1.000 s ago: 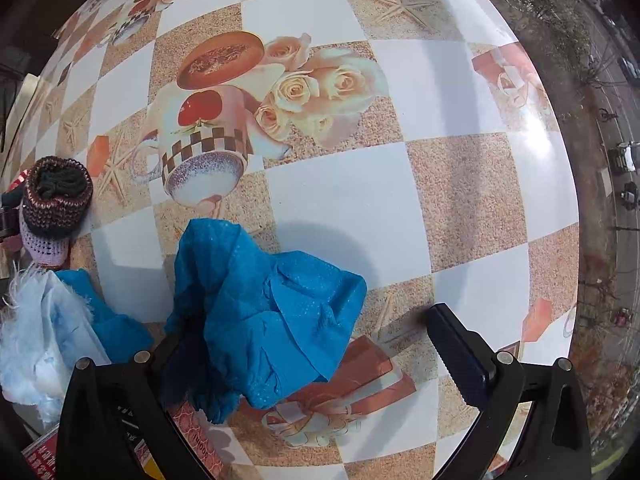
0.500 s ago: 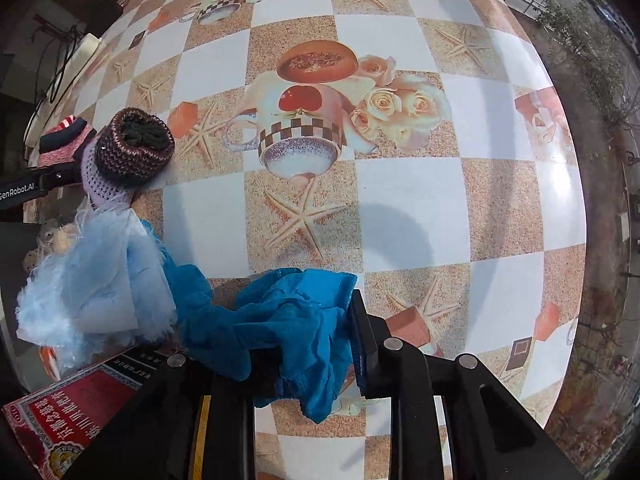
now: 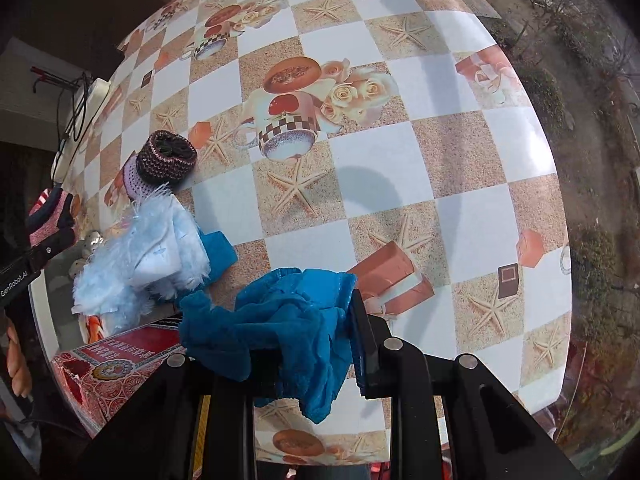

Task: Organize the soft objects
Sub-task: 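Lift the knit hat and blue cloth and carry both over the white box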

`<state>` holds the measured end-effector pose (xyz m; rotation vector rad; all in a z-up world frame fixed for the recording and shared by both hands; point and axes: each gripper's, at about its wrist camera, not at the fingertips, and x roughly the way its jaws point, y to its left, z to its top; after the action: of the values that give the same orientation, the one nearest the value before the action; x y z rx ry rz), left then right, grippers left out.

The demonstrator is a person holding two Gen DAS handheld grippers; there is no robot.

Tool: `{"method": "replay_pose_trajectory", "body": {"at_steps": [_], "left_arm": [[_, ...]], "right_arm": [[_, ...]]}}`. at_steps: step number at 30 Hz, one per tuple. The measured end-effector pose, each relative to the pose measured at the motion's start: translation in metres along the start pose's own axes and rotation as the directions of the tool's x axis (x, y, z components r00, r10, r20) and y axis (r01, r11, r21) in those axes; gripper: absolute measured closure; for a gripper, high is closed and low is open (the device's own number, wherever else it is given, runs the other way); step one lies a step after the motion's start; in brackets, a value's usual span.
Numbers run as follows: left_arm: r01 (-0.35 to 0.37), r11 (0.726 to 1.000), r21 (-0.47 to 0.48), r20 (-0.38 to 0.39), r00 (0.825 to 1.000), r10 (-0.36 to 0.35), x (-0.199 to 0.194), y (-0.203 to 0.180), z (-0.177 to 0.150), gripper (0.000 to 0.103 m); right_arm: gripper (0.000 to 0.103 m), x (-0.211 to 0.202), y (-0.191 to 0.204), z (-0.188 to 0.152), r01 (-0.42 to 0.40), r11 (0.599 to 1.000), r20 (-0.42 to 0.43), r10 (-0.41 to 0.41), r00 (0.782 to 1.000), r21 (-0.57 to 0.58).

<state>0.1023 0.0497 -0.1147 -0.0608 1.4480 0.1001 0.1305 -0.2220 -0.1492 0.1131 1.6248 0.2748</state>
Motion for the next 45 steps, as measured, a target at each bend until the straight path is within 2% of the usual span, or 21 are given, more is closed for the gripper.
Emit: {"method": "replay_pose_trajectory", "body": {"at_steps": [4, 11, 25, 34, 45], "left_arm": [[0.001, 1.0, 0.027, 0.016, 1.0, -0.002, -0.014, -0.003, -0.019, 0.075], [0.014, 0.997, 0.073, 0.034, 0.999, -0.017, -0.035, -0.01, -0.053, 0.075], [0.09, 0.987, 0.136, 0.055, 0.994, -0.099, -0.065, -0.021, -0.112, 0.075], [0.106, 0.984, 0.147, 0.091, 0.989, -0.12, -0.079, -0.019, -0.131, 0.075], [0.104, 0.991, 0.086, 0.138, 0.984, -0.115, -0.094, 0.007, -0.143, 0.075]], "right_arm": [[0.077, -0.014, -0.007, -0.004, -0.005, 1.0, 0.027, 0.005, 1.0, 0.009], [0.077, -0.042, 0.015, -0.017, -0.014, 1.0, 0.083, 0.013, 0.996, 0.009], [0.077, -0.099, 0.044, -0.065, -0.008, 1.0, 0.173, 0.01, 0.985, -0.011], [0.077, -0.114, 0.084, -0.093, -0.018, 0.997, 0.207, 0.033, 0.978, -0.074], [0.077, -0.11, 0.131, -0.11, -0.016, 0.983, 0.196, 0.052, 0.979, -0.185]]}}
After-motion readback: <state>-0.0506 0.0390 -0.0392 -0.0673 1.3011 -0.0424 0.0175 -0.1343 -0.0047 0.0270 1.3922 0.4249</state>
